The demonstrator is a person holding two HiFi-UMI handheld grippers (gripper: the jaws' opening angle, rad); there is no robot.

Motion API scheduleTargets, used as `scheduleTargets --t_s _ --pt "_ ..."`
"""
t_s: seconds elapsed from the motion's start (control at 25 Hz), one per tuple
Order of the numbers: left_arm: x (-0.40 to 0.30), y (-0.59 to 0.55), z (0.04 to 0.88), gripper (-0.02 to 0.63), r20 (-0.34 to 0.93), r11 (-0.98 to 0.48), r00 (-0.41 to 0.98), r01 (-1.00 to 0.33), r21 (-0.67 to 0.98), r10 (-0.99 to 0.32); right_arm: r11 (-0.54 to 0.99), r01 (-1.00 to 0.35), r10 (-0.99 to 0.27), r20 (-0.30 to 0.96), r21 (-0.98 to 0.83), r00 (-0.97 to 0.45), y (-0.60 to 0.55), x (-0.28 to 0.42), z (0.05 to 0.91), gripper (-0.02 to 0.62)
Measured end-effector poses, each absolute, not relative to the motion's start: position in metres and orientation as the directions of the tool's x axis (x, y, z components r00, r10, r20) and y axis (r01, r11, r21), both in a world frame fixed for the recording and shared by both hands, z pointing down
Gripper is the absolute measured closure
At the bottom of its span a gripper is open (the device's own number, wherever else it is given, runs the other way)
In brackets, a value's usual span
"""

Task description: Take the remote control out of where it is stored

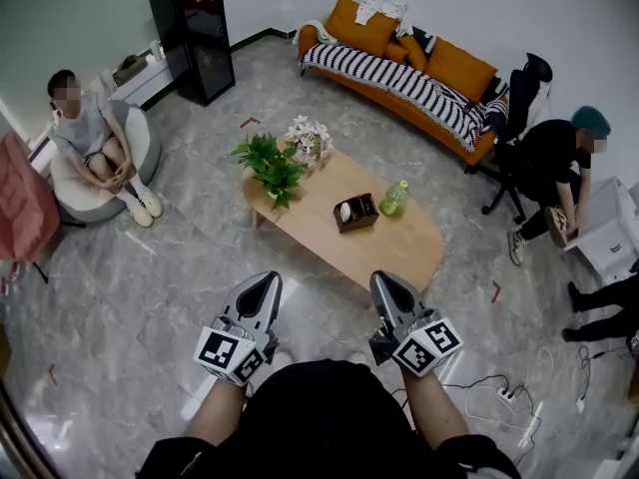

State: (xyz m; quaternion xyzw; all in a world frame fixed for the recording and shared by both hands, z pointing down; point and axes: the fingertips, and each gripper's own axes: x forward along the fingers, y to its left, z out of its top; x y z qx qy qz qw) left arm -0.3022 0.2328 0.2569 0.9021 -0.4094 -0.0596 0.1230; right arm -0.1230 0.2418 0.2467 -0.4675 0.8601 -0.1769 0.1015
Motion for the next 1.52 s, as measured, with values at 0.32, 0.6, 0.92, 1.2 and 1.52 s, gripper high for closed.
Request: scheduleTargets --t_s 0.32,0.6,0.92,1.2,1.52 --pt "-0.331 0.224 0.276 0.598 0.000 -0.643 0.674 -0.705 0.300 -0.739 0.466 -0.802 -0.856 0.038 -0.374 -0.515 0.237 -0.143 0.254 0.588" --pt "-0.317 0.187 0.274 0.598 0.006 -0.623 0.647 -0.736 0.266 -0.762 0.470 -0.804 -0.859 0.019 -0.363 -0.511 0.187 -0.118 0.254 0.588" --pt "-0.272 0.131 0.268 0.598 0.017 -0.543 0.562 -0.806 0.236 -0.827 0.505 -0.773 -0.837 0.000 -0.383 -0.547 0.103 -0.052 0.259 0.588" --pt "-0.221 0.087 0.274 0.598 0.023 -0.487 0.507 -0.839 0.243 -0.862 0.510 -0.758 -0.828 0.007 -0.405 -0.561 0.055 0.009 0.265 0.588" --pt "-0.169 0.055 0.297 0.598 0.111 -0.498 0.535 -0.831 0.248 -0.837 0.467 -0.787 -0.846 0.054 -0.404 -0.530 0.029 0.058 0.290 0.588"
